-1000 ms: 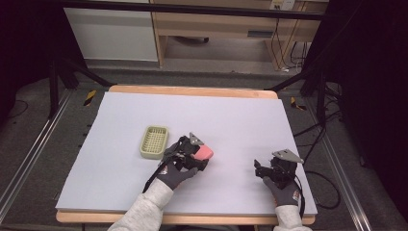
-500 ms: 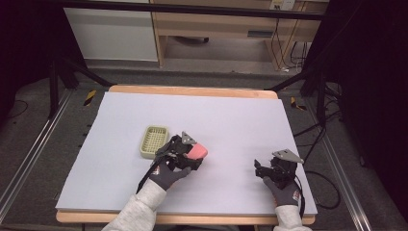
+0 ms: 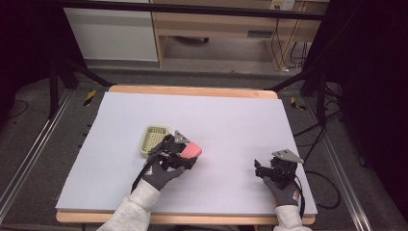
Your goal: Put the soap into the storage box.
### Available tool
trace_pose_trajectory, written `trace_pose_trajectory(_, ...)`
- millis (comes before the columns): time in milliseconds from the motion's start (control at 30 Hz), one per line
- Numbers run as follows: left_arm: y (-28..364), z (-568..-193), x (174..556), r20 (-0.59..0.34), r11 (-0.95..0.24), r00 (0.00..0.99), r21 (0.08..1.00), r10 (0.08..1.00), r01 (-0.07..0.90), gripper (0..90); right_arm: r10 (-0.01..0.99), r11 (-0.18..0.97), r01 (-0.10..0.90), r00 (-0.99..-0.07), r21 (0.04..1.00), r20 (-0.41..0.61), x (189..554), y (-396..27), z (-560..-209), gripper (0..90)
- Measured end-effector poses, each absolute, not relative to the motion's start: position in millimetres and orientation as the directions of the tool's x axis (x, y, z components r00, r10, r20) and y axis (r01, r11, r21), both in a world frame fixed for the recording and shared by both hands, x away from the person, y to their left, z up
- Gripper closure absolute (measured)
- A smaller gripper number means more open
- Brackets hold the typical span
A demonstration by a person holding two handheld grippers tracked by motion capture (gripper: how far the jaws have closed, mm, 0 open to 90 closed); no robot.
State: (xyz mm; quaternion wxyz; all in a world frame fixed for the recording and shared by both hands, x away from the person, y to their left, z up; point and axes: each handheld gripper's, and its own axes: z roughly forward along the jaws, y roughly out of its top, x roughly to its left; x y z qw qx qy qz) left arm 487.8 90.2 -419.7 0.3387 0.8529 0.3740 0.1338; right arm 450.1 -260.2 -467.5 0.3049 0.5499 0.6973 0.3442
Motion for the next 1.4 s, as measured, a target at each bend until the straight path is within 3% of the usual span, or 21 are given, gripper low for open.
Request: trace_pose_trajectory(1400,152.6,-401.0,496.4,-0.062,-0.350,0.566,0.729,0.822,0.588,37.5,0.976,0.159,0.550,-0.210,0.820,-0.048,448.9,-261.7,-466.4,7.7)
